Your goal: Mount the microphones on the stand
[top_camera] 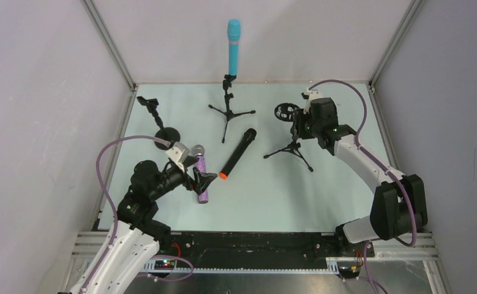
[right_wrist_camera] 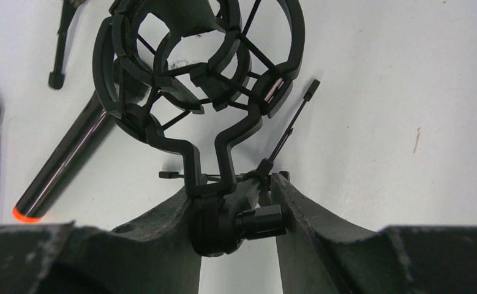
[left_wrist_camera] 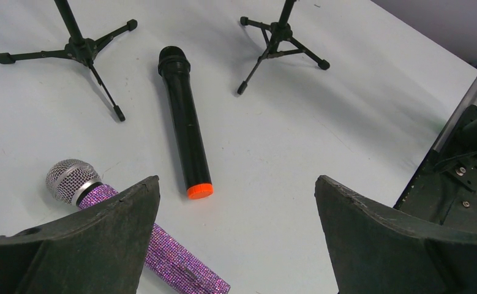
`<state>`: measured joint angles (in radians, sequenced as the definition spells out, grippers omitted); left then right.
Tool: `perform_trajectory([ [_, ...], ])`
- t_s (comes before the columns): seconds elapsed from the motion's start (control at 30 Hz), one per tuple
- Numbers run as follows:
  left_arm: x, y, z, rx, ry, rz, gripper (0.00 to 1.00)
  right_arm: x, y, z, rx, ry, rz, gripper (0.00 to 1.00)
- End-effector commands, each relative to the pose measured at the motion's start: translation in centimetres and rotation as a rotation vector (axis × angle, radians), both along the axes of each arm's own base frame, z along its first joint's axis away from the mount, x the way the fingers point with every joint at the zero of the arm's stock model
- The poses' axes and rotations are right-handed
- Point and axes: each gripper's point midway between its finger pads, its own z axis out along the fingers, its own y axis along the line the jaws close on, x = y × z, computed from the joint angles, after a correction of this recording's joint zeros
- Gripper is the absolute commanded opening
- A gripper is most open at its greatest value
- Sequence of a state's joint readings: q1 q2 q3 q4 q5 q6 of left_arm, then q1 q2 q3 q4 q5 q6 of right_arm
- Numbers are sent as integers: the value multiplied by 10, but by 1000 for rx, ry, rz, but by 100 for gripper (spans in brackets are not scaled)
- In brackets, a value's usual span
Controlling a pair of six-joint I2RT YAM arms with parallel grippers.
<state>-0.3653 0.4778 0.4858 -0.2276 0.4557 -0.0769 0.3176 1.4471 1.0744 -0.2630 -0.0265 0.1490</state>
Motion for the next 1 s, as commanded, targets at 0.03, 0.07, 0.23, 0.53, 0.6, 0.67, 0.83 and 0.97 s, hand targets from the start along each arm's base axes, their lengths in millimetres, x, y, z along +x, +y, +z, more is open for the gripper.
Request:
perform_trajectory([
  [0.03,2,2,0,11,-31,3,100,-26,19,31,91,-40,77,0],
  [0.07,2,2,0,12,-32,5,100,-30,22,31,97,-38,87,0],
  [0.23,0,0,-1,13,-32,-15,100,-50,30,35,97,-38,116,0],
  [0.53,3,4,0,18,-42,15,100,-88,50,29,64,-49,176,0],
  [0.6,3,5,0,20,-44,19,100,-95,52,29,61,-57,184,0],
  [0.67,3,5,0,19,-47,22,100,-101,56,27,59,-58,204,0],
  [0.83,4,6,-1,22,-47,29,100,-111,61,19,53,-55,236,5],
  [0.97,5,7,-1,25,-45,34,100,-112,61,17,58,-53,234,35],
])
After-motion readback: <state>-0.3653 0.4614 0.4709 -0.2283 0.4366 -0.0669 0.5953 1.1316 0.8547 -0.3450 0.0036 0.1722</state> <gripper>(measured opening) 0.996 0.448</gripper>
